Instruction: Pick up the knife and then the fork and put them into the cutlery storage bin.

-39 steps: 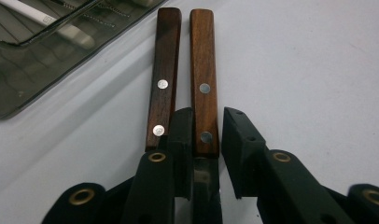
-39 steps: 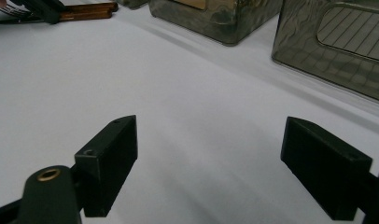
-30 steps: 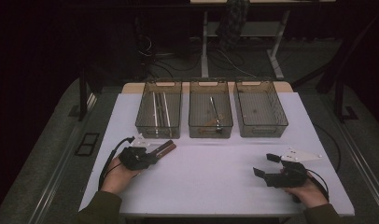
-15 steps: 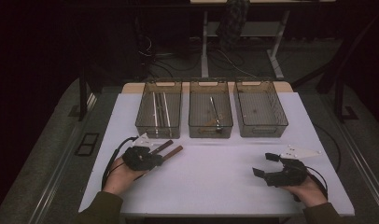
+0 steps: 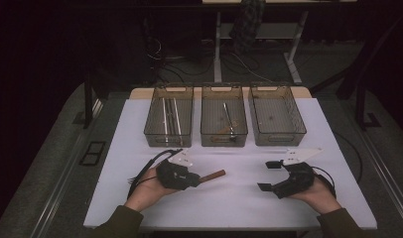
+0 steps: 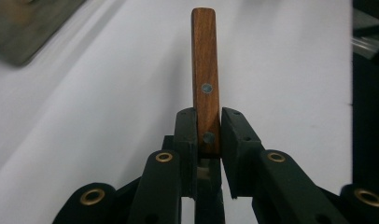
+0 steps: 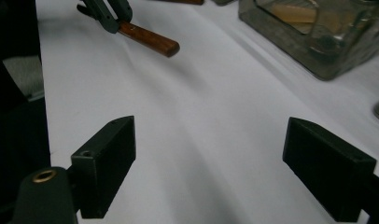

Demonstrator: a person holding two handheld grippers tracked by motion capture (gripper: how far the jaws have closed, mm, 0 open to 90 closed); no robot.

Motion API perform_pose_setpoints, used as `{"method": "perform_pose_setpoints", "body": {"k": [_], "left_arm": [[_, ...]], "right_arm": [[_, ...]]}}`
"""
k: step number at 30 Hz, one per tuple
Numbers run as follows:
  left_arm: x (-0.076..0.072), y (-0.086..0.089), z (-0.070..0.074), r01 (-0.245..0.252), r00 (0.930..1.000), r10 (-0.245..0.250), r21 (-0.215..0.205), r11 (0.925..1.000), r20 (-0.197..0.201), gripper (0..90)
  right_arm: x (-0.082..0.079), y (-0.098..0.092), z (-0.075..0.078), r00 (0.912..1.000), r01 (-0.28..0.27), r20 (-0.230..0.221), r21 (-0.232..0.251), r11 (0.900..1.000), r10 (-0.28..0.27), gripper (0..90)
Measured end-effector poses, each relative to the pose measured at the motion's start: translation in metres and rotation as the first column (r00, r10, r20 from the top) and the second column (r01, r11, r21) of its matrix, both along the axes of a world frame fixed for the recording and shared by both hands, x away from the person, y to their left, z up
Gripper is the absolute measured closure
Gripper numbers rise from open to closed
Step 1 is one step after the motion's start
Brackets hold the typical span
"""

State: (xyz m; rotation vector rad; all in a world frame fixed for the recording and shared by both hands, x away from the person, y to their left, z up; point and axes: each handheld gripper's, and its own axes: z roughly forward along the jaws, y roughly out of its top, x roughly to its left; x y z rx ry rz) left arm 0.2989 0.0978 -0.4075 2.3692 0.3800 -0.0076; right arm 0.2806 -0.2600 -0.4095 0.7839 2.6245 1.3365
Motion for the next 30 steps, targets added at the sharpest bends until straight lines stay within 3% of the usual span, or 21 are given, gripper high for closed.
{"method": "perform_pose_setpoints", "body": {"k": [6, 14, 21, 25, 30], "left_arm": [[0.006, -0.025, 0.005, 0.099, 0.9951, -0.099, 0.005, 0.9951, 0.000, 76.1], [0.006, -0.053, 0.013, 0.199, 0.9797, -0.200, 0.027, 0.9796, 0.018, 76.1], [0.001, -0.064, 0.014, 0.260, 0.9651, -0.261, 0.045, 0.9647, 0.023, 76.1], [-0.004, -0.065, 0.015, 0.272, 0.9613, -0.274, 0.050, 0.9608, 0.029, 76.1], [-0.008, -0.068, 0.015, 0.302, 0.9520, -0.305, 0.062, 0.9512, 0.032, 76.1]], "right_arm": [[0.008, 0.024, 0.006, 0.9948, -0.102, 0.001, -0.034, 0.994, 0.102, 16.8], [0.017, 0.050, 0.008, 0.9766, -0.215, -0.024, -0.075, 0.974, 0.214, 17.7], [0.021, 0.073, 0.003, 0.9430, -0.331, -0.079, -0.121, 0.936, 0.323, 34.9], [0.017, 0.082, -0.002, 0.9184, -0.390, -0.132, -0.141, 0.910, 0.373, 46.7], [0.012, 0.089, -0.004, 0.9104, -0.410, -0.139, -0.173, 0.896, 0.389, 55.6]]}}
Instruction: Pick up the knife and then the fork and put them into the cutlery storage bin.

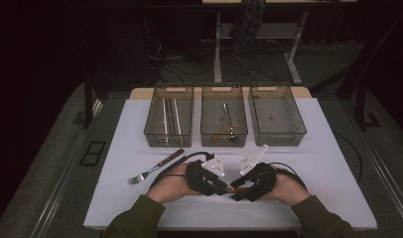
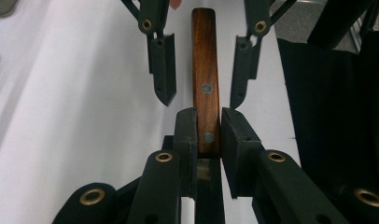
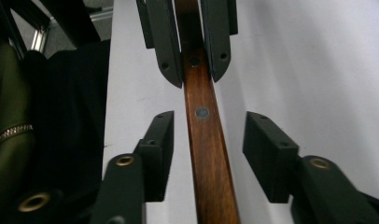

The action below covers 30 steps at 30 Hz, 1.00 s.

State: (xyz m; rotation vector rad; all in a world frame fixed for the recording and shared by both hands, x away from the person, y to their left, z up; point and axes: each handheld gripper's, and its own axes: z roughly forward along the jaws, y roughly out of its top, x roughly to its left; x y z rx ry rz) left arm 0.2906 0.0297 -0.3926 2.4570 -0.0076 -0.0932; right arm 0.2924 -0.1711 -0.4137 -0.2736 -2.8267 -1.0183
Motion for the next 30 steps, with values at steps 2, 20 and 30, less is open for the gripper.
{"method": "perform_pose_setpoints", "body": {"k": [2, 20, 30], "left_arm": [[-0.001, -0.001, 0.000, 0.011, 0.9999, -0.011, 0.003, 0.9999, 0.005, 76.1], [-0.004, -0.004, -0.003, 0.057, 0.9983, -0.057, 0.009, 0.9983, -0.013, 75.6], [0.005, 0.029, -0.001, -0.119, 0.9929, 0.118, -0.152, 0.9812, -0.016, 46.4]], "right_arm": [[-0.001, 0.002, 0.000, 0.9999, -0.015, 0.001, -0.006, 1.000, 0.015, 59.4], [-0.009, 0.012, -0.001, 0.9965, -0.084, 0.002, -0.052, 0.995, 0.084, 75.0], [-0.002, -0.005, 0.003, 0.9997, 0.023, 0.000, -0.041, 0.999, -0.023, 75.1]]}}
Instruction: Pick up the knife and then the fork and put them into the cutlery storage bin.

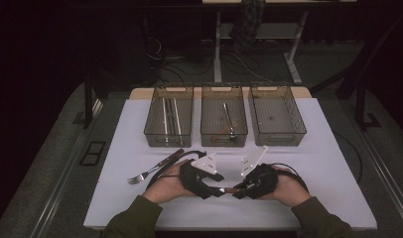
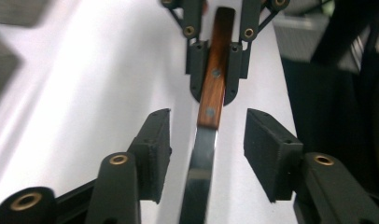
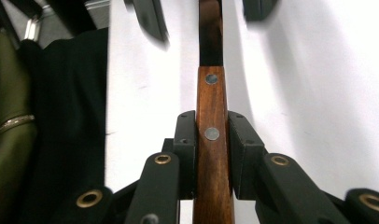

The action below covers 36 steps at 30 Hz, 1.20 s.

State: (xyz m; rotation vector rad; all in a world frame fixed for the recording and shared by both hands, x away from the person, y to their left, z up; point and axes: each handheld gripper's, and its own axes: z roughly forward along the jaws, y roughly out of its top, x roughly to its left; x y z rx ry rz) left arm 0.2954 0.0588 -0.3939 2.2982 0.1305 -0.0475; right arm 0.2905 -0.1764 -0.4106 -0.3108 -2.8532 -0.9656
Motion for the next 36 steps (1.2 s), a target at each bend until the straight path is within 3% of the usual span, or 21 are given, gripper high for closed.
{"method": "perform_pose_setpoints", "body": {"k": [3, 6, 10, 14, 16, 18, 22, 26, 30, 36], "left_arm": [[0.002, 0.018, -0.002, -0.082, 0.9966, 0.082, -0.027, 0.9962, 0.004, 39.8], [0.005, 0.036, -0.006, -0.169, 0.9856, 0.168, -0.058, 0.9839, -0.014, 35.2], [0.004, 0.055, -0.015, -0.272, 0.9623, 0.272, -0.066, 0.9600, -0.013, 27.9], [0.000, 0.070, -0.023, -0.335, 0.9421, 0.334, -0.091, 0.9377, -0.027, 25.0], [-0.002, 0.077, -0.026, -0.372, 0.9284, 0.370, -0.100, 0.9230, -0.035, 23.0], [-0.005, 0.082, -0.029, -0.399, 0.9170, 0.396, -0.117, 0.9095, -0.046, 19.7], [-0.010, 0.088, -0.035, -0.451, 0.8926, 0.448, -0.111, 0.8857, -0.046, 12.3], [-0.015, 0.090, -0.038, -0.466, 0.8847, 0.464, -0.102, 0.8789, -0.043, 5.1], [-0.016, 0.089, -0.040, -0.457, 0.8896, 0.455, -0.100, 0.8840, -0.046, 0.0], [-0.015, 0.088, -0.043, -0.460, 0.8879, 0.458, -0.095, 0.8828, -0.042, 0.0]], "right_arm": [[0.003, -0.008, 0.002, 0.9990, 0.045, 0.008, 0.000, 0.999, -0.045, 75.1], [0.007, -0.017, 0.003, 0.9954, 0.093, 0.023, -0.002, 0.996, -0.093, 75.1], [0.014, -0.031, 0.005, 0.9861, 0.163, 0.031, 0.008, 0.987, -0.163, 75.1], [0.018, -0.044, 0.010, 0.9739, 0.221, 0.047, 0.015, 0.975, -0.222, 75.1], [0.020, -0.050, 0.012, 0.9672, 0.246, 0.064, 0.011, 0.969, -0.246, 75.1], [0.022, -0.054, 0.016, 0.9578, 0.280, 0.067, 0.012, 0.960, -0.280, 75.0], [0.027, -0.065, 0.022, 0.9395, 0.333, 0.074, 0.025, 0.942, -0.334, 75.1], [0.034, -0.078, 0.032, 0.9185, 0.384, 0.080, 0.051, 0.922, -0.387, 75.0], [0.043, -0.092, 0.039, 0.8942, 0.434, 0.080, 0.089, 0.897, -0.440, 75.1], [0.054, -0.109, 0.049, 0.8552, 0.502, 0.071, 0.129, 0.855, -0.513, 75.1]]}}
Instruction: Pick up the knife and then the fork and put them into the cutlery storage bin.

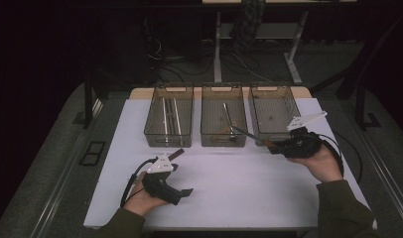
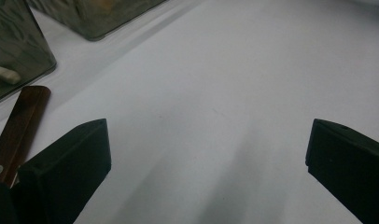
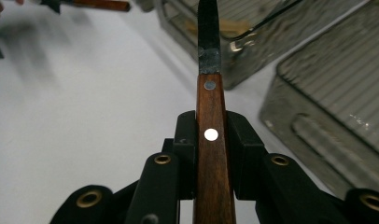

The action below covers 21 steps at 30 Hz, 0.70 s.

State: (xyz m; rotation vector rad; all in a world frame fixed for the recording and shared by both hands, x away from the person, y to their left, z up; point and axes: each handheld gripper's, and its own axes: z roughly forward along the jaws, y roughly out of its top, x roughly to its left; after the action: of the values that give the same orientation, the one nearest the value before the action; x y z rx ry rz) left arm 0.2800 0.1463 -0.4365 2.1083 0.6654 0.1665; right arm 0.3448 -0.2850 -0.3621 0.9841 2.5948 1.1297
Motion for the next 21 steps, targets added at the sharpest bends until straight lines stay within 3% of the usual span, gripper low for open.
{"method": "perform_pose_setpoints", "body": {"k": [7, 12, 21], "left_arm": [[0.000, -0.002, -0.001, -0.001, 1.0000, 0.001, -0.002, 1.0000, -0.009, 0.0], [0.000, -0.002, 0.000, -0.001, 1.0000, 0.001, 0.000, 1.0000, -0.002, 0.0], [0.000, -0.002, 0.000, 0.005, 1.0000, -0.005, 0.001, 1.0000, 0.001, 0.0]], "right_arm": [[0.017, -0.017, 0.010, 0.9943, 0.105, 0.014, 0.013, 0.994, -0.106, 75.1], [0.031, -0.028, 0.016, 0.9792, 0.202, 0.017, 0.002, 0.979, -0.202, 75.1], [0.057, -0.045, 0.022, 0.9513, 0.308, 0.024, -0.014, 0.951, -0.307, 75.1]]}}
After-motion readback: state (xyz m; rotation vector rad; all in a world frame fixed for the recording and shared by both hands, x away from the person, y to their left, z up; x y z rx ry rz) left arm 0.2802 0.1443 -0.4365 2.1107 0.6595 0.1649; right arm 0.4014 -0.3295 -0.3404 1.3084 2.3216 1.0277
